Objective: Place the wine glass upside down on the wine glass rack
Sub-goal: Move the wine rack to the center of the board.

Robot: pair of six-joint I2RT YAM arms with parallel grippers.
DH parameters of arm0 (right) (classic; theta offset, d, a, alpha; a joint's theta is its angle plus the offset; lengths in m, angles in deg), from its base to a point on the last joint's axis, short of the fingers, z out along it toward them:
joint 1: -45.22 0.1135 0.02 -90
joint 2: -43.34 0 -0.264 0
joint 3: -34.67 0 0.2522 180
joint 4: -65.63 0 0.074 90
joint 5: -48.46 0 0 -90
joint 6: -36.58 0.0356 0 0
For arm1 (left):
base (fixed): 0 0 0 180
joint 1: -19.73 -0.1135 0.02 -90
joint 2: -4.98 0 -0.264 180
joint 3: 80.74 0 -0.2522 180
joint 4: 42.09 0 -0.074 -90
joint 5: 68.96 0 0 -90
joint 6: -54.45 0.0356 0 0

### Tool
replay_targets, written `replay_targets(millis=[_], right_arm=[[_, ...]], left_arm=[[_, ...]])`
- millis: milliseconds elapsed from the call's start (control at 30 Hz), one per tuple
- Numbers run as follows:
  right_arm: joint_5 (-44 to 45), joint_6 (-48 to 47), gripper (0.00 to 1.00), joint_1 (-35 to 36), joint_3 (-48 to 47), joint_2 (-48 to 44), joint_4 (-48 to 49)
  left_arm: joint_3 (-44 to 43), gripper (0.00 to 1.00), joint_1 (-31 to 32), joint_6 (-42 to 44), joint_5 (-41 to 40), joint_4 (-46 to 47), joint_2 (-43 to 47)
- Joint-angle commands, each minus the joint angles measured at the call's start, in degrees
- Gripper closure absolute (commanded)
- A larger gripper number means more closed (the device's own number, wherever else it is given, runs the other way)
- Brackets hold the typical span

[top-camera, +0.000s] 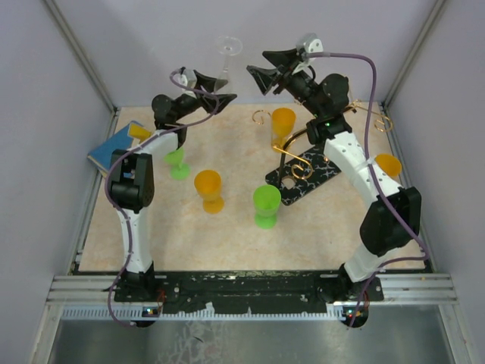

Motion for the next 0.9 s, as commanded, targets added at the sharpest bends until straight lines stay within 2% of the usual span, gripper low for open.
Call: replay_targets(millis=[0, 267, 633, 700, 867], right_arm=[[1.32, 2.17, 0.39, -0.08, -0.18, 0.67, 4.85], [-0.84, 6.63, 0.39, 0.17, -0.5, 5.02, 10.62], [-4.1, 9.61, 0.39, 0.89, -6.34, 11.81, 16.07], [-3.99, 8.79, 0.39, 0.89, -6.29, 11.74, 16.3], [-1.4, -1.77, 0.4, 0.9, -4.07, 7.99, 10.08]], left_arm=[[1.24, 0.4, 0.23, -3.58, 0.02, 5.89, 2.42], [1.74, 0.39, 0.88, -6.54, -0.14, 8.43, 3.02], [2.45, 0.39, 1.68, -7.02, 0.03, 8.7, 3.7], [2.39, 0.39, 1.73, -6.93, 0.02, 8.63, 3.85], [2.49, 0.39, 1.73, -6.19, -0.15, 7.91, 3.87]])
